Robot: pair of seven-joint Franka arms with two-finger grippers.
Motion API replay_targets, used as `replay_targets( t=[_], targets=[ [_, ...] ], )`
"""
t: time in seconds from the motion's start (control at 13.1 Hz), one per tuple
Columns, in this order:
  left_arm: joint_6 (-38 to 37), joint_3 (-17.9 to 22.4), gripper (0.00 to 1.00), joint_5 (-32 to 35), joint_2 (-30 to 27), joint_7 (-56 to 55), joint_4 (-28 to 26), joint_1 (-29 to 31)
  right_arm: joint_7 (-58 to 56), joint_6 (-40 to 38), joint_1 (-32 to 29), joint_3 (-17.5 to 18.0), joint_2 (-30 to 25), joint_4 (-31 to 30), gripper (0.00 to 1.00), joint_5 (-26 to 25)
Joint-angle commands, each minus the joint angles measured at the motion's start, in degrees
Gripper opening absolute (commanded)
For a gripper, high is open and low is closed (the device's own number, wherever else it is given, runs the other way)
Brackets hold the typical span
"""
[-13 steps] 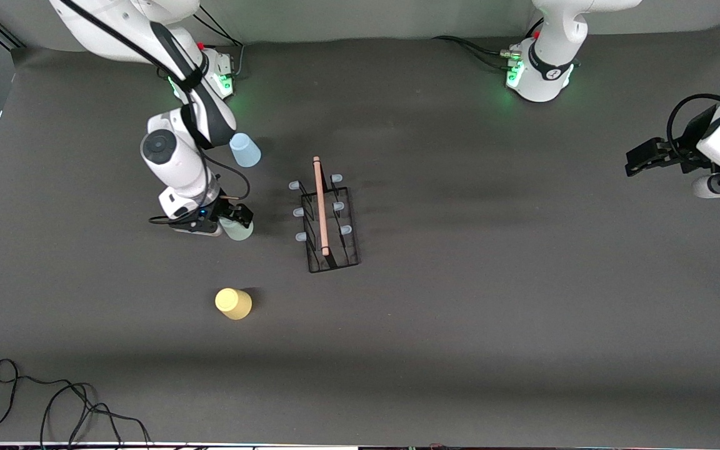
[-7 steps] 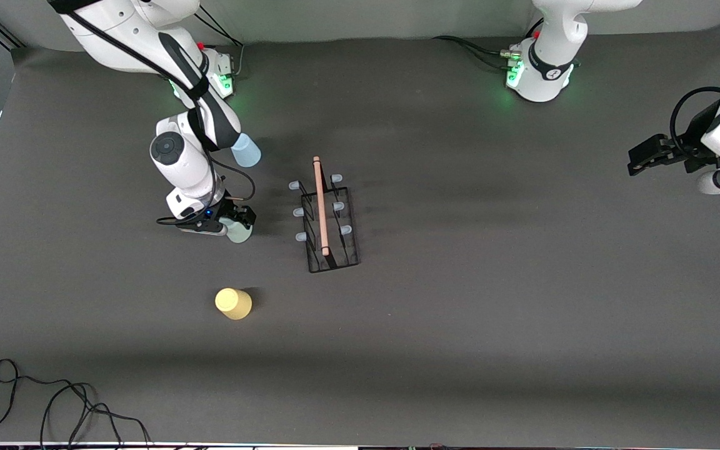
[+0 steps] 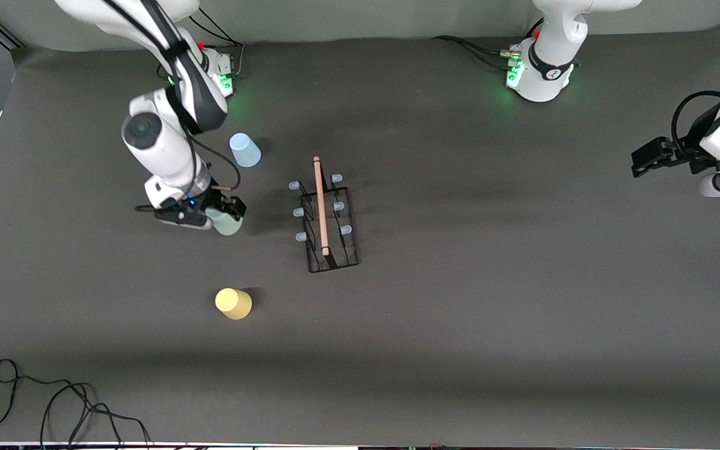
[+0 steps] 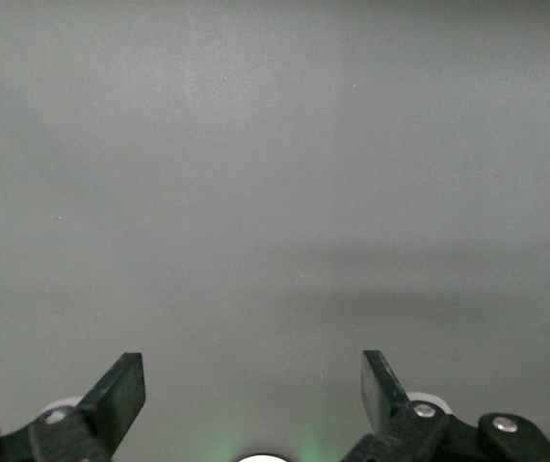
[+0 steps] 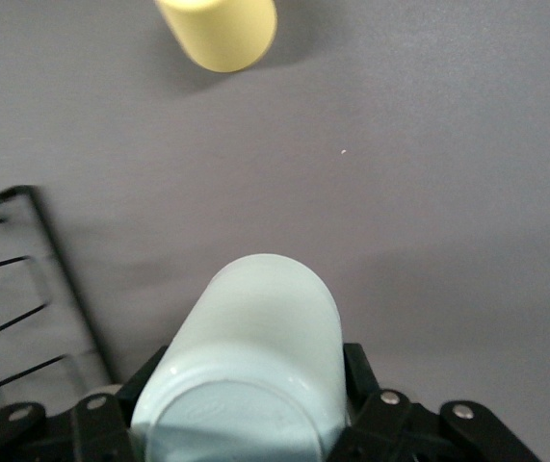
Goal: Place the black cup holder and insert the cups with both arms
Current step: 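Place the green cup onto a rack peg with the right gripper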
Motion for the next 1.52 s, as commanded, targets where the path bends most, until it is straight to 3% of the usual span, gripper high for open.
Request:
replay_targets(
  t=[0.0,0.23,0.84,0.91,0.99,1.07,1.45],
  targets=[
    [-0.6,0.6,1.00,0.6,0.0,0.8,0.7,-0.7,13.0,-6.8,8.0,-0.4,-1.6,4.5,0.00,0.7],
    [-0.6,0.6,1.00,0.6,0.1,0.8,0.6,-0.6,24.5,-6.7,16.0,-0.4,-0.1,6.9,0.00,0.7],
    [-0.6,0.6,1.00,0.6,0.3,0.8,0.2,-0.6,29.2,1.6,20.0,-0.6,7.6,6.7,0.00,0.0],
    [-0.6,0.6,1.00,0.6,0.4,0.8,0.3,-0.6,29.2,1.8,20.0,-0.6,8.0,6.7,0.12,-0.1],
    [-0.6,0.6,1.00,0.6,0.5,0.8,0.3,-0.5,29.2,1.8,19.9,-0.6,8.4,6.7,0.74,-0.1],
    [-0.6,0.6,1.00,0.6,0.5,0.8,0.3,-0.5,29.2,1.8,19.9,-0.6,8.4,6.8,1.00,-0.1],
    [-0.6,0.6,1.00,0.6,0.6,0.7,0.2,-0.4,27.2,-1.0,19.3,-1.3,5.7,8.8,1.00,-0.1]
  ],
)
